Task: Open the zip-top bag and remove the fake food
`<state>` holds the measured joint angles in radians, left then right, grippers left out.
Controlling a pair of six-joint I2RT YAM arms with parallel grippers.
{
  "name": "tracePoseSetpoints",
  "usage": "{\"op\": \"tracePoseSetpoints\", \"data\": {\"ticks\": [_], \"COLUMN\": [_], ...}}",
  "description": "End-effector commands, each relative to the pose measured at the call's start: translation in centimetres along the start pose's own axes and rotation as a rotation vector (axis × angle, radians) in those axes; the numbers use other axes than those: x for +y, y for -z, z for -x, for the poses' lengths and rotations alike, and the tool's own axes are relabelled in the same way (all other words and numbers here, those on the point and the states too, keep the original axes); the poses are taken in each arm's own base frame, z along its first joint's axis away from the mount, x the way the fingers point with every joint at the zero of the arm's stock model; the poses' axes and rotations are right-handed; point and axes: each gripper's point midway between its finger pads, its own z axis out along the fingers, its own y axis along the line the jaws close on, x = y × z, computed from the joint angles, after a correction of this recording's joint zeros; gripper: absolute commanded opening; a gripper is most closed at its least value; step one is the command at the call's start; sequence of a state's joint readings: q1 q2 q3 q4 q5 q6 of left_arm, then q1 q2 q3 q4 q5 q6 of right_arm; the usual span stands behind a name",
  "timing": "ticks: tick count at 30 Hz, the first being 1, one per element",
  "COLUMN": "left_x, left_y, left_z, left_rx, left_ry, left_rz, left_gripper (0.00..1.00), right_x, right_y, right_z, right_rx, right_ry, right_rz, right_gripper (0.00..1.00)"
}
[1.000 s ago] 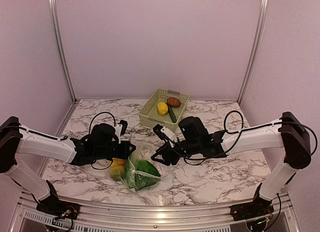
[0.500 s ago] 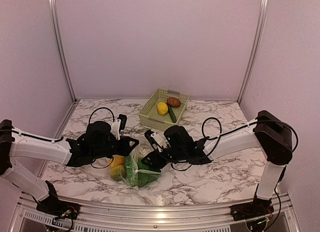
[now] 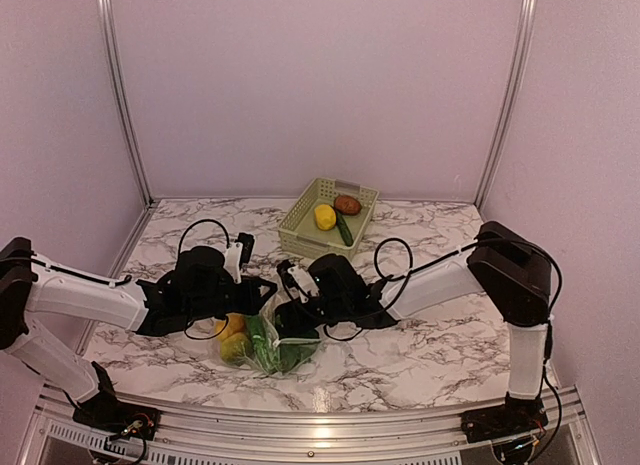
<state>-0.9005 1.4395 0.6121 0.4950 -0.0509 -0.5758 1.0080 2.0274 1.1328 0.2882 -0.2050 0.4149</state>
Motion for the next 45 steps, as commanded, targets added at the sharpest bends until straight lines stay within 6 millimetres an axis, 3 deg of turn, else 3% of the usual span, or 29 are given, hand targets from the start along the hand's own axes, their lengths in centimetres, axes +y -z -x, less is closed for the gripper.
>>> {"op": "tracePoseSetpoints", "data": {"ticks": [1, 2, 5, 11, 13, 17, 22, 29, 33, 36, 38, 40, 45], "left_x": [0.9, 1.2, 2.8, 5.0, 5.6, 6.9, 8.1, 9.1, 10.2, 9.0, 7.2, 5.3, 2.2], "left_y": [-0.3, -0.3, -0.3, 0.4, 0.6, 1.2, 1.5, 1.9, 2.2, 1.1, 0.0, -0.7, -1.7], "left_z": [0.3, 0.2, 0.0, 0.1, 0.3, 0.8, 0.8, 0.5, 0.4, 0.0, -0.2, -0.4, -0.9], "left_rx": [-0.013, -0.013, -0.015, -0.037, -0.046, -0.069, -0.075, -0.072, -0.071, -0.031, 0.003, 0.03, 0.079], "left_ry": [0.003, 0.009, 0.033, 0.056, 0.058, 0.069, 0.07, 0.096, 0.125, 0.101, 0.073, 0.052, -0.024], "left_rz": [0.052, 0.062, 0.13, 0.218, 0.248, 0.312, 0.368, 0.402, 0.443, 0.375, 0.274, 0.185, 0.078], "left_gripper": [0.0, 0.0, 0.0, 0.0, 0.0, 0.0, 0.0, 0.0, 0.0, 0.0, 0.0, 0.0, 0.0], "right_x": [-0.8, -0.9, -0.9, 1.3, 1.9, 2.1, 1.6, -0.7, 0.4, 1.1, 0.8, 0.5, 0.3], "right_y": [-1.3, -1.4, -1.2, 1.7, 2.7, 4.6, 6.3, 6.3, 6.1, 4.8, 4.2, 4.2, 4.8], "right_z": [-2.5, -2.8, -3.1, 0.0, 0.6, 1.2, 0.2, -3.1, -4.9, -6.6, -6.4, -5.4, -2.7], "right_rx": [0.062, 0.071, 0.079, -0.016, -0.035, -0.058, -0.052, -0.035, -0.034, 0.044, 0.066, 0.054, 0.013], "right_ry": [0.01, 0.012, 0.033, 0.112, 0.131, 0.175, 0.263, 0.305, 0.411, 0.504, 0.495, 0.478, 0.364], "right_rz": [-0.024, -0.023, -0.017, 0.031, 0.041, 0.026, -0.008, -0.059, -0.002, 0.01, -0.016, -0.052, -0.127], "right_gripper": [0.72, 0.71, 0.51, 0.08, 0.0, 0.0, 0.0, 0.0, 0.0, 0.0, 0.0, 0.08, 0.47]}}
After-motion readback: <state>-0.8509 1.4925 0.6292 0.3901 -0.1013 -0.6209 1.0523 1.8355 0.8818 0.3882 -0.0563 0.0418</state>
